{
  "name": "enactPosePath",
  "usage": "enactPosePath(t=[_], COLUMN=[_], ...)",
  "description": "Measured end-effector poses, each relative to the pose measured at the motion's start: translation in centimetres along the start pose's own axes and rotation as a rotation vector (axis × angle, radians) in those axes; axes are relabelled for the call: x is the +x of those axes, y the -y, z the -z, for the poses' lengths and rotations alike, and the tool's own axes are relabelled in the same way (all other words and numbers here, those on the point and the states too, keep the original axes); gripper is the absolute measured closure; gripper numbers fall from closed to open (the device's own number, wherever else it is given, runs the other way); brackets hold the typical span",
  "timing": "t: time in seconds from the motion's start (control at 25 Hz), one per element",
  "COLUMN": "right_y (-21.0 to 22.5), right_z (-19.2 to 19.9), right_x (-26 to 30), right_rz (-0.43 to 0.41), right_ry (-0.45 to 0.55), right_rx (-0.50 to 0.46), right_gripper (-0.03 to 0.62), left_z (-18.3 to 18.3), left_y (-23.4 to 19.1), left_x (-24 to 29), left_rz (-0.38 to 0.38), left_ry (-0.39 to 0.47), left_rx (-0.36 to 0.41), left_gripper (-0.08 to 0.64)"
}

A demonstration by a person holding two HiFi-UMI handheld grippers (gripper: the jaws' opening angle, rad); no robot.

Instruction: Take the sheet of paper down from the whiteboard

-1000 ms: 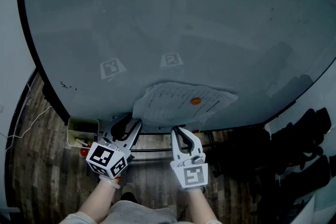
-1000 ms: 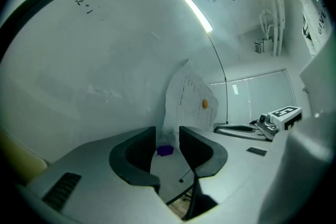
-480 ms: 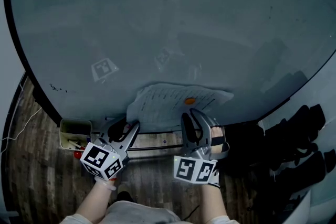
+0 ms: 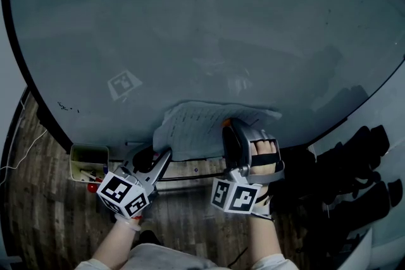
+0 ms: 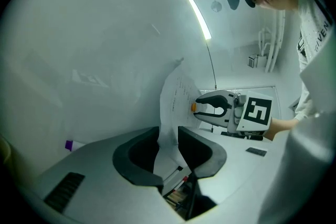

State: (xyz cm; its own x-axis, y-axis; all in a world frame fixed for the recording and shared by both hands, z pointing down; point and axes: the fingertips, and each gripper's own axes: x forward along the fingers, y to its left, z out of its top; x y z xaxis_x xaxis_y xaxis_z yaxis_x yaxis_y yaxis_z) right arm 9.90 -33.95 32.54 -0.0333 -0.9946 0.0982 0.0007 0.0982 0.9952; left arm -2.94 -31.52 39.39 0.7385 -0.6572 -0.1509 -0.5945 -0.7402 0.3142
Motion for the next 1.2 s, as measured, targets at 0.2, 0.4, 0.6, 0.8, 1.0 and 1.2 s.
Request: enactPosePath(t=[0.2, 0.4, 0.6, 0.8, 1.0, 1.2], right_y=[-0.1, 0.2, 0.2, 0.3, 0.3, 0.3], right_z=[0.1, 0.0, -0.1, 0.0, 0.0, 0.0], right_x=[0.5, 0.6, 0.6, 0.7, 0.7, 0.7], right_rz=[-0.001, 0.018, 0.018, 0.016, 0.012, 0.008], right_ry=[-0.020, -0.018, -0.008, -0.004, -0.001, 0.000], right_rx=[-0.016, -0.013, 0.004, 0.012, 0.021, 0.036], right_gripper=[0.431, 0.457, 0.459, 0.459, 0.459, 0.459], left_z=[-0.1, 0.1, 0.2, 0.2, 0.2, 0.4], left_y=[0.6, 0.9, 1.0, 1.0, 1.3, 1.7], left_x=[0.4, 0.8, 0.8, 0.9, 0.7, 0.5], left_rz=[0.025, 0.044, 0.048, 0.060, 0.080, 0.098], left_ry=[-0.003, 0.003, 0.014, 0.026, 0.041, 0.047], left_rx=[-0.019, -0.037, -0.058, -0.084, -0.104, -0.114], left_gripper=[0.456, 0.491, 0.536, 0.545, 0.545, 0.545])
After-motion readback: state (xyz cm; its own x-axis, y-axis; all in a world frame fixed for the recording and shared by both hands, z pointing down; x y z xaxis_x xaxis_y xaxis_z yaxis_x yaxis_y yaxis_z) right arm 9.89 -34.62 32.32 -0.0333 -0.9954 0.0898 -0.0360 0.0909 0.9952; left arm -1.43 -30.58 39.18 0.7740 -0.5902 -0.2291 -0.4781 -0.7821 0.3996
